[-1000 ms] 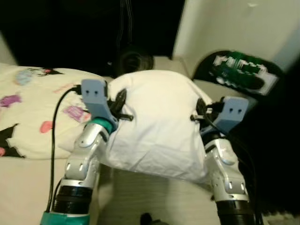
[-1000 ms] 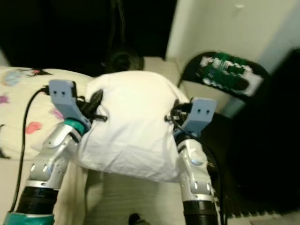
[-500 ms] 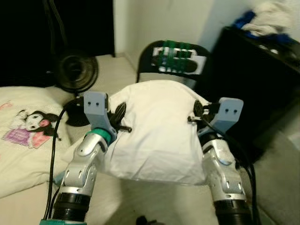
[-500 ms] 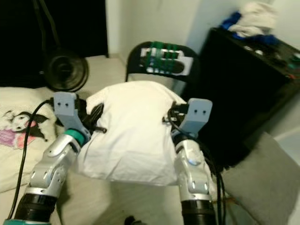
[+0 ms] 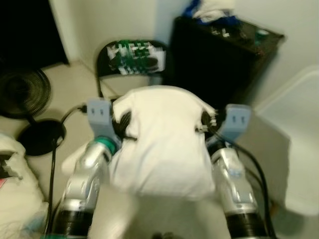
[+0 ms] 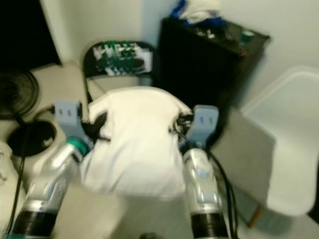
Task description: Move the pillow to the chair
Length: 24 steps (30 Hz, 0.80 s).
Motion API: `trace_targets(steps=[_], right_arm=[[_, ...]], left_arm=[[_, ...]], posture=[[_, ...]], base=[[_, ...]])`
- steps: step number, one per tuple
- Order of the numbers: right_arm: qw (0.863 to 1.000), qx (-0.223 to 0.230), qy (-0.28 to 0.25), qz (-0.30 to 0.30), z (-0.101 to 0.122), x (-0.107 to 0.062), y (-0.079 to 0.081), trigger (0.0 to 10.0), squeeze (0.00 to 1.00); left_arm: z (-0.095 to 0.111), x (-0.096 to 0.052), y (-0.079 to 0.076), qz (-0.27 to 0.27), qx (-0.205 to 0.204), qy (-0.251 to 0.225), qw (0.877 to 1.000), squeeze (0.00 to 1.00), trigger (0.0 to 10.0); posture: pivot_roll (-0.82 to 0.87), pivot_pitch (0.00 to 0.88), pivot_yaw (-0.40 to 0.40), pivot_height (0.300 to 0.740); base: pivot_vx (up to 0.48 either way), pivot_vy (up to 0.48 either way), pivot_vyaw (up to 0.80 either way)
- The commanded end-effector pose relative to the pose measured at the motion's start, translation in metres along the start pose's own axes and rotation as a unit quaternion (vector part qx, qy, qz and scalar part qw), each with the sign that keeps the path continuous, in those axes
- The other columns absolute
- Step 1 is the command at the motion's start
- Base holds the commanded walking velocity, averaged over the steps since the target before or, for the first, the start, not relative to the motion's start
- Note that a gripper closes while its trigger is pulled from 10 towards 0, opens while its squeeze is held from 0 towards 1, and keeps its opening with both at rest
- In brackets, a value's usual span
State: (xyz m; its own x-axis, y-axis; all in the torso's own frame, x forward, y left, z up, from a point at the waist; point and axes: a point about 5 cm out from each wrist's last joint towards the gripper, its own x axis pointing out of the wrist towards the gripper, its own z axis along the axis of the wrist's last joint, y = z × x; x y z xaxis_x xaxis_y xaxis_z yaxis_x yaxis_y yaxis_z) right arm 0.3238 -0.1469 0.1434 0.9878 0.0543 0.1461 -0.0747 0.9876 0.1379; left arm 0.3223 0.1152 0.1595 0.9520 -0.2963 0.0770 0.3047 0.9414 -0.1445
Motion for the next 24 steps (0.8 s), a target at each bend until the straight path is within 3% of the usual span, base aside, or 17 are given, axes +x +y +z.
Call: trace_targets(steps=[1, 9, 17, 24], right_arm=[[0.999, 0.006, -0.017, 0.028, 0.0054, 0.0014, 0.0125, 10.0, 0.00], [1.000, 0.002, -0.013, 0.028, 0.0031, -0.0015, 0.0123, 10.0, 0.00], [0.998, -0.035, -0.012, 0.044, 0.0024, -0.0024, 0.0146, 10.0, 0.00], [0.998, -0.041, -0.015, 0.053, 0.0029, -0.0027, 0.0163, 10.0, 0.00]], left_arm=[[0.0073, 0.0013, -0.0017, -0.002, 0.008, -0.017, 1.000, 0.00, 10.0], [0.0082, 0.0014, 0.0019, 0.013, 0.007, -0.020, 1.000, 0.00, 10.0], [0.0083, 0.0022, -0.0024, 0.007, 0.004, -0.024, 1.000, 0.00, 10.0], [0.0080, 0.0038, -0.0059, 0.003, 0.001, -0.025, 1.000, 0.00, 10.0]], posture=[[0.10, 0.000, 0.005, 0.740], [0.10, 0.000, 0.008, 0.740], [0.09, 0.002, 0.007, 0.740], [0.08, 0.000, 0.006, 0.740]], base=[[0.000, 0.000, 0.00], [0.000, 0.000, 0.00], [0.320, 0.000, 0.00], [0.392, 0.000, 0.79]])
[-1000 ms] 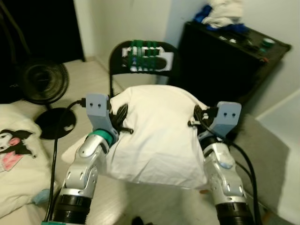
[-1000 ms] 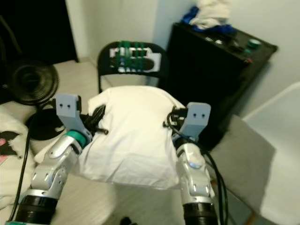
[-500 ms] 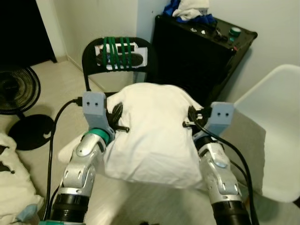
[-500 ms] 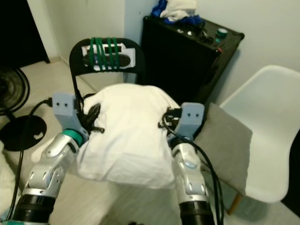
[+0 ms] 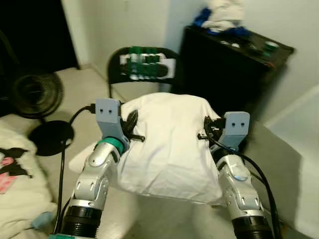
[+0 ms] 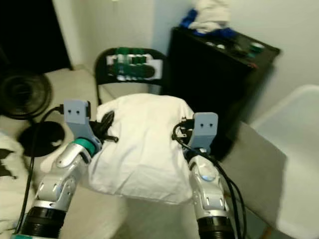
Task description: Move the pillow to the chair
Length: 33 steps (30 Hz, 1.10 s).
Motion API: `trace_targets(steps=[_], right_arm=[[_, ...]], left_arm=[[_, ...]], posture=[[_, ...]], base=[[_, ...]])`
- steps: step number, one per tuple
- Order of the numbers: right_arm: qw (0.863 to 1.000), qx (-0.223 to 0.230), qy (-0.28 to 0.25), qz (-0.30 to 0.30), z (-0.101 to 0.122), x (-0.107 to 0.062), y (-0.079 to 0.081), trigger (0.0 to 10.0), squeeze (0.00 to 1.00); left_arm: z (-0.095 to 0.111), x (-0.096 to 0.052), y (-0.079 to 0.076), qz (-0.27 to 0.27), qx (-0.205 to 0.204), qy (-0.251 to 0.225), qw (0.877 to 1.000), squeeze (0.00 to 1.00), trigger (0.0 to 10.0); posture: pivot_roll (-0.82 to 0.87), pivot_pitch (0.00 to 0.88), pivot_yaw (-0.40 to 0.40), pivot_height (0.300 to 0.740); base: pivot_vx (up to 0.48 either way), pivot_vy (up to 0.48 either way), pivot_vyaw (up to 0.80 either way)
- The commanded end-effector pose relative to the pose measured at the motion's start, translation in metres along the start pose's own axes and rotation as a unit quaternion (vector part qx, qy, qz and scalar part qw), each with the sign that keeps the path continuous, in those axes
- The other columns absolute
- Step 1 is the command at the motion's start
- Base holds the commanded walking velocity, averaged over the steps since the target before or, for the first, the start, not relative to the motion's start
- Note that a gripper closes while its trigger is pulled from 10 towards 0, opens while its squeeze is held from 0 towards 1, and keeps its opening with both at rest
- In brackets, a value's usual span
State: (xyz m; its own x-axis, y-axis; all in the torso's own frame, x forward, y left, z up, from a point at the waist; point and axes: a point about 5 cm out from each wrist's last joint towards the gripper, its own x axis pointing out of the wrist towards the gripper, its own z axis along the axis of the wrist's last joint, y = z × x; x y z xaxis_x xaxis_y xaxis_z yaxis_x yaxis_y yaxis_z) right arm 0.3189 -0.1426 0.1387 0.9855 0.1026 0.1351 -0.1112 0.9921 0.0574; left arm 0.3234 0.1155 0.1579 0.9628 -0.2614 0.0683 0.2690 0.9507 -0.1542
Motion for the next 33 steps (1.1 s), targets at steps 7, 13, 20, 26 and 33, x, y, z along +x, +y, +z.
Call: trace_targets(steps=[7, 13, 20, 26, 33], right_arm=[[0.999, 0.022, -0.023, 0.028, 0.0071, 0.0023, 0.0119, 10.0, 0.00], [0.999, 0.020, -0.026, 0.030, 0.0089, 0.0032, 0.0129, 10.0, 0.00], [0.999, 0.024, -0.025, 0.022, 0.0082, 0.0025, 0.0093, 10.0, 0.00], [0.999, 0.030, -0.019, 0.010, 0.0060, -0.0002, 0.0062, 10.0, 0.00], [0.999, 0.024, -0.020, 0.004, 0.0048, -0.0023, 0.0045, 10.0, 0.00]], left_arm=[[0.0112, 0.0035, -0.0081, -0.021, 0.005, -0.033, 0.999, 0.00, 10.0], [0.0118, 0.0050, -0.0086, -0.022, 0.005, -0.035, 0.999, 0.00, 10.0], [0.0107, 0.0053, -0.0138, -0.031, 0.001, -0.035, 0.999, 0.00, 10.0], [0.0099, 0.0069, -0.0161, -0.040, -0.001, -0.033, 0.999, 0.00, 10.0], [0.0113, 0.0074, -0.0162, -0.042, -0.001, -0.034, 0.999, 0.00, 10.0]], posture=[[0.08, 0.000, 0.004, 0.740], [0.08, 0.000, 0.000, 0.740], [0.08, 0.000, 0.010, 0.740], [0.07, 0.000, 0.022, 0.740], [0.07, 0.003, 0.027, 0.740]], base=[[0.433, 0.000, 0.00], [0.458, 0.000, 0.00], [0.469, 0.000, 0.00], [0.469, 0.000, -0.78], [0.469, 0.000, -0.11]])
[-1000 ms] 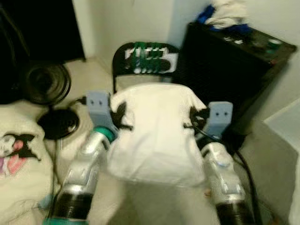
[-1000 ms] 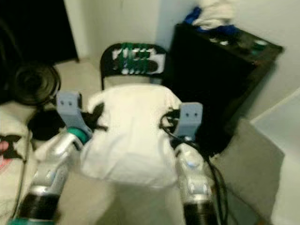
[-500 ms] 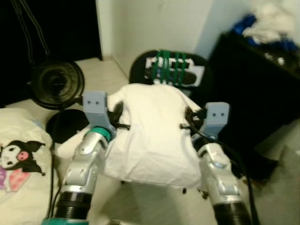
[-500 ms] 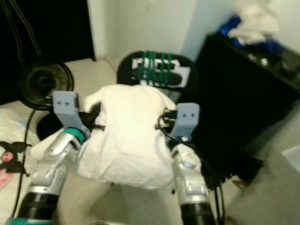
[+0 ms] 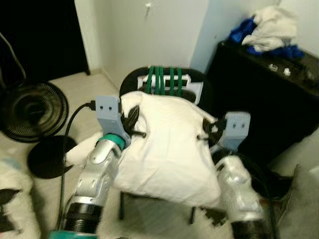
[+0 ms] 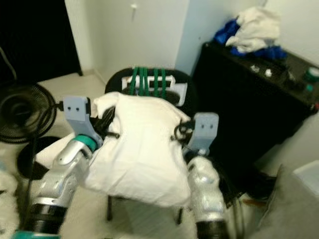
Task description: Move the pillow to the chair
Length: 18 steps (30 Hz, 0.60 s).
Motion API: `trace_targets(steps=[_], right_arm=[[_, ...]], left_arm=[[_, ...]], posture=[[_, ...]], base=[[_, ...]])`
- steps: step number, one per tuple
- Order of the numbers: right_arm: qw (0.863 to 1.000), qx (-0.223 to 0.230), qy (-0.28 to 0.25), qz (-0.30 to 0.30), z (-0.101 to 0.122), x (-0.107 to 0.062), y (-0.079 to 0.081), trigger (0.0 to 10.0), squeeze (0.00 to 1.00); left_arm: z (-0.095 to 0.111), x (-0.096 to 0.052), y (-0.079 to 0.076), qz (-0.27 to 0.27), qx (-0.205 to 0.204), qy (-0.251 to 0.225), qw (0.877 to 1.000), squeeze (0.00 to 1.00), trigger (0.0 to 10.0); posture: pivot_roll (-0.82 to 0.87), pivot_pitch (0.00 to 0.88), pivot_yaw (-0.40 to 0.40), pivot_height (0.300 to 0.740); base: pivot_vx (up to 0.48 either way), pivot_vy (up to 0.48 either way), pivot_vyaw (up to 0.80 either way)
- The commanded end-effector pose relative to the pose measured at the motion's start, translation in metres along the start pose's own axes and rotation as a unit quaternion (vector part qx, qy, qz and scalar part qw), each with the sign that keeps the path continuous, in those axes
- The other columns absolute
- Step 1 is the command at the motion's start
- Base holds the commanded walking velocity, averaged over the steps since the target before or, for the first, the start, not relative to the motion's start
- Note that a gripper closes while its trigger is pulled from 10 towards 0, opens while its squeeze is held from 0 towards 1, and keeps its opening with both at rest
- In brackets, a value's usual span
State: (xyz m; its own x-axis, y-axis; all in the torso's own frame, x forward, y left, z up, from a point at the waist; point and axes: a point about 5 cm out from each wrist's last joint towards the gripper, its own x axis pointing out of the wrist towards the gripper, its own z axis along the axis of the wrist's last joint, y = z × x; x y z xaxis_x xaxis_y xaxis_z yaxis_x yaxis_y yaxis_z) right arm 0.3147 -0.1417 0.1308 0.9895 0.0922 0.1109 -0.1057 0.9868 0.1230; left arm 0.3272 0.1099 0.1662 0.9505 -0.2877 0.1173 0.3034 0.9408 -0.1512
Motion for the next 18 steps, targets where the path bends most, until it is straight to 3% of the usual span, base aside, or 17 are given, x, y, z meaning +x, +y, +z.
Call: trace_targets(steps=[1, 13, 16, 18], right_arm=[[0.999, -0.009, -0.033, 0.008, 0.012, 0.002, 0.004, 10.0, 0.00], [0.998, 0.002, -0.061, -0.020, 0.025, 0.004, -0.004, 10.0, 0.00], [0.998, 0.002, -0.060, -0.020, 0.025, 0.005, -0.004, 10.0, 0.00], [0.998, 0.000, -0.054, -0.016, 0.021, 0.005, -0.003, 10.0, 0.00]], left_arm=[[0.004, 0.002, -0.011, -0.025, 0.000, -0.011, 1.000, 0.00, 10.0], [0.016, 0.001, -0.014, -0.037, -0.007, -0.030, 0.999, 0.00, 10.0], [0.013, -0.002, -0.020, -0.070, -0.023, -0.027, 0.997, 0.00, 10.0], [0.006, -0.006, -0.023, -0.084, -0.007, -0.011, 0.996, 0.00, 10.0]], posture=[[0.07, 0.003, 0.027, 0.740], [0.07, 0.003, 0.026, 0.740], [0.07, 0.000, 0.022, 0.740], [0.08, 0.000, 0.016, 0.740]], base=[[0.469, 0.000, 0.00], [0.461, 0.000, 0.00], [0.210, 0.000, 0.00], [0.000, 0.000, 0.00]])
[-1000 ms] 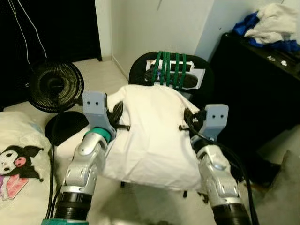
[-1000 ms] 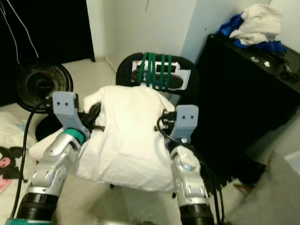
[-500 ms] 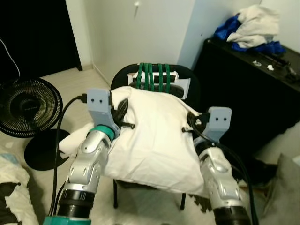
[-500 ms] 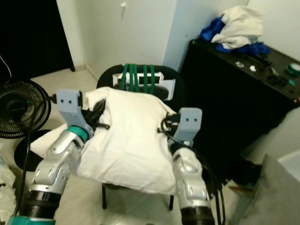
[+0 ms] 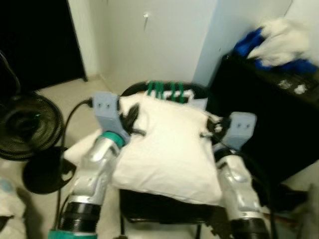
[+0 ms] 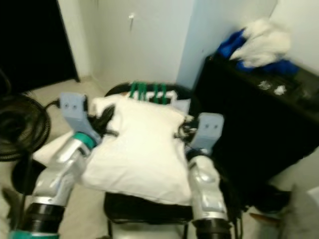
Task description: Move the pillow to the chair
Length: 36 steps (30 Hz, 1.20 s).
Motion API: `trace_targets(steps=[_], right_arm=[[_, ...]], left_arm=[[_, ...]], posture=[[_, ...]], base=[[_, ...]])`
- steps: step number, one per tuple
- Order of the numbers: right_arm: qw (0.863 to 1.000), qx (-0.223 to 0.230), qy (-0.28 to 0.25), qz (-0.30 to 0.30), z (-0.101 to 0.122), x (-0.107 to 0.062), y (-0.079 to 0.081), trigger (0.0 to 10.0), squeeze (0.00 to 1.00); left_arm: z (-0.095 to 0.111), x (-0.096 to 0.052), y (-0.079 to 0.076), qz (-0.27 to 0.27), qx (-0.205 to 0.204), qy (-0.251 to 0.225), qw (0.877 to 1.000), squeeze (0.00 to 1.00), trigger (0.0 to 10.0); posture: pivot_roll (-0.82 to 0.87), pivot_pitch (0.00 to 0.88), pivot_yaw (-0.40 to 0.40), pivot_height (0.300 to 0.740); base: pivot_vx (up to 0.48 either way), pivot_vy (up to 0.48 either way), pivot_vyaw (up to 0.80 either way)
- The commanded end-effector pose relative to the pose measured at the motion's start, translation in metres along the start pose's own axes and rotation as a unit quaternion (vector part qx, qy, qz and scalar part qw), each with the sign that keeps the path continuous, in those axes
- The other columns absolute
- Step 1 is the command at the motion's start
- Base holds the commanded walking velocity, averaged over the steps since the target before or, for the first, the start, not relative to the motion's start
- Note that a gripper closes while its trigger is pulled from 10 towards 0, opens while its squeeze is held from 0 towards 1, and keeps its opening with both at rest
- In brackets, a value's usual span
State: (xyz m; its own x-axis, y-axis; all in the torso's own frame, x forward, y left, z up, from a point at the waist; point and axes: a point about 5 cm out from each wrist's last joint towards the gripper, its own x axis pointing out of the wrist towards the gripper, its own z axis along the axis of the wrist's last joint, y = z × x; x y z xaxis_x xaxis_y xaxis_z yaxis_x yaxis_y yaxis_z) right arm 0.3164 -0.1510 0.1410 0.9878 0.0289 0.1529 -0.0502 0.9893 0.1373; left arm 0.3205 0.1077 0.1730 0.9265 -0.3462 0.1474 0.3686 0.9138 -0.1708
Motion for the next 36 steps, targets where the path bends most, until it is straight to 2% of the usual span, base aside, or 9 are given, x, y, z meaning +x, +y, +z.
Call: trace_targets(steps=[1, 10, 17, 36], right_arm=[[1.000, -0.003, -0.027, 0.014, 0.009, 0.003, 0.006, 10.0, 0.00], [1.000, -0.001, -0.004, 0.029, 0.000, 0.000, 0.011, 10.0, 0.00], [1.000, 0.000, 0.007, 0.029, -0.006, -0.004, 0.012, 10.0, 0.00], [1.000, 0.009, 0.008, 0.021, -0.007, -0.005, 0.010, 10.0, 0.00]], left_arm=[[-0.003, -0.001, -0.018, -0.051, 0.016, 0.006, 0.999, 0.00, 10.0], [-0.010, -0.006, -0.008, -0.039, 0.043, 0.030, 0.998, 0.00, 10.0], [-0.014, -0.007, -0.005, -0.030, 0.042, 0.041, 0.998, 0.00, 10.0], [-0.022, -0.009, -0.005, -0.024, 0.041, 0.052, 0.998, 0.00, 10.0]], posture=[[0.08, 0.000, 0.016, 0.740], [0.08, 0.000, 0.016, 0.740], [0.08, 0.000, 0.020, 0.740], [0.08, 0.021, 0.021, 0.675]], base=[[0.000, 0.000, 0.00], [0.000, 0.000, 0.00], [0.000, 0.000, 0.00], [0.000, 0.000, 0.00]])
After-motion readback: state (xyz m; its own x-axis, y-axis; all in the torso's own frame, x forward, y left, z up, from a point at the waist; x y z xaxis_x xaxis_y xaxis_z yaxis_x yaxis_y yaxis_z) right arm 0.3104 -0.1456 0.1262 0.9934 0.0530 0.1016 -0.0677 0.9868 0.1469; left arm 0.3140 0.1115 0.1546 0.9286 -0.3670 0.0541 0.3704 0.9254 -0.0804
